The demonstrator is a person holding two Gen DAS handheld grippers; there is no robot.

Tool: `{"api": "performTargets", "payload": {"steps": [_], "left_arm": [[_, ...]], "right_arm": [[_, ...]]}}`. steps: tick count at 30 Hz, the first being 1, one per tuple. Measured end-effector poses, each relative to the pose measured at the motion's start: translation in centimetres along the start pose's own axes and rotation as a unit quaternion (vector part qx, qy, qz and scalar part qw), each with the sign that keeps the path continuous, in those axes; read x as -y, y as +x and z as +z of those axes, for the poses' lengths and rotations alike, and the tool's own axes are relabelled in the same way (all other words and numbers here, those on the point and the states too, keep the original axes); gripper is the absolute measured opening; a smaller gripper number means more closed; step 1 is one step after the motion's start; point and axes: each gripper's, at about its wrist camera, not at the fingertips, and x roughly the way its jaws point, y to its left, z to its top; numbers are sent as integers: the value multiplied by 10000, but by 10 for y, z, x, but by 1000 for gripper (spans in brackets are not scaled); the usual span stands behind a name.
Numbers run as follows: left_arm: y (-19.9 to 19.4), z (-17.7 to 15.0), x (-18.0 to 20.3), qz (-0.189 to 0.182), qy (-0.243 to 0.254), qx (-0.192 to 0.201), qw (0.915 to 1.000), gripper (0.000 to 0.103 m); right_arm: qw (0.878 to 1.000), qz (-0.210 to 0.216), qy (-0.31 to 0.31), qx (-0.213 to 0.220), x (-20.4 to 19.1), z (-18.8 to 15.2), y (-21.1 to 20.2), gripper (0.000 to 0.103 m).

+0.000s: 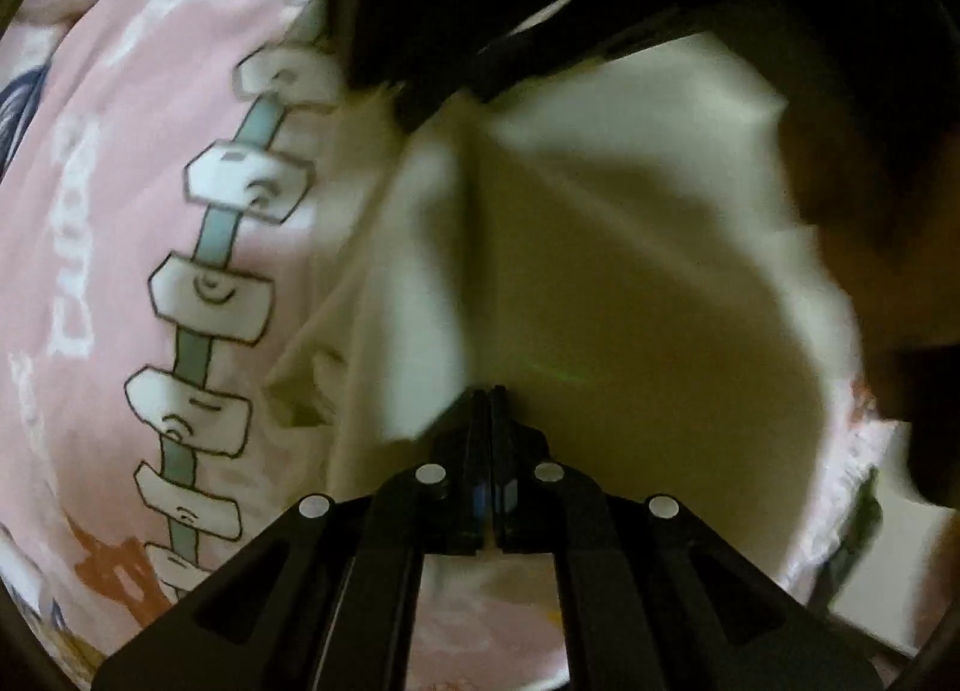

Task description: Fold large clothes

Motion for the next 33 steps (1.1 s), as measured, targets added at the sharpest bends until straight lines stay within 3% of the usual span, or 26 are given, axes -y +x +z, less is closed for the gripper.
{"api": "performTargets", "payload": {"steps": [3,7,8,9,12,13,15,16,17,22,24,26,28,31,33], "left_arm": [[8,-9,-2,352,-59,129,9993,3],[15,-14,8,838,227,273,9959,4],[16,-14,10,891,251,281,9953,4],[17,-13,10,939,218,277,9950,4],[19,-16,13,1289,345,378,9903,4],[19,-19,14,1441,409,404,9879,4],[26,-16,14,1535,482,410,9861,4],[27,-17,13,1558,489,399,9858,4],[26,-16,11,1571,486,374,9857,4],[31,-3,8,1603,535,277,9852,3],[27,2,6,1485,433,136,9879,3],[14,12,5,1130,203,67,9934,2],[-16,40,5,985,185,288,9946,2],[-46,70,38,407,632,441,9962,2],[-43,90,68,353,1048,371,9932,2]], "right_arm": [[9997,246,31,36,7,-4,-6,23],[9970,676,85,357,26,-22,-38,23],[9960,730,108,505,29,-29,-51,31],[9950,708,133,692,32,-33,-62,43],[9784,887,457,1810,55,-63,-124,46],[9728,991,557,2020,60,-74,-136,45],[9601,1113,644,2482,71,-109,-157,21],[9589,1093,664,2535,75,-123,-159,14],[9588,1098,677,2530,78,-143,-155,2],[9703,1291,991,1790,76,-212,-79,2],[9683,1158,1170,1879,73,-233,-54,2],[9636,977,1511,1979,76,-240,-36,2],[9562,939,1889,2029,81,-246,-8,1],[9485,963,2043,2221,77,-248,2,1],[9532,652,1876,2278,63,-245,1,1]]}}
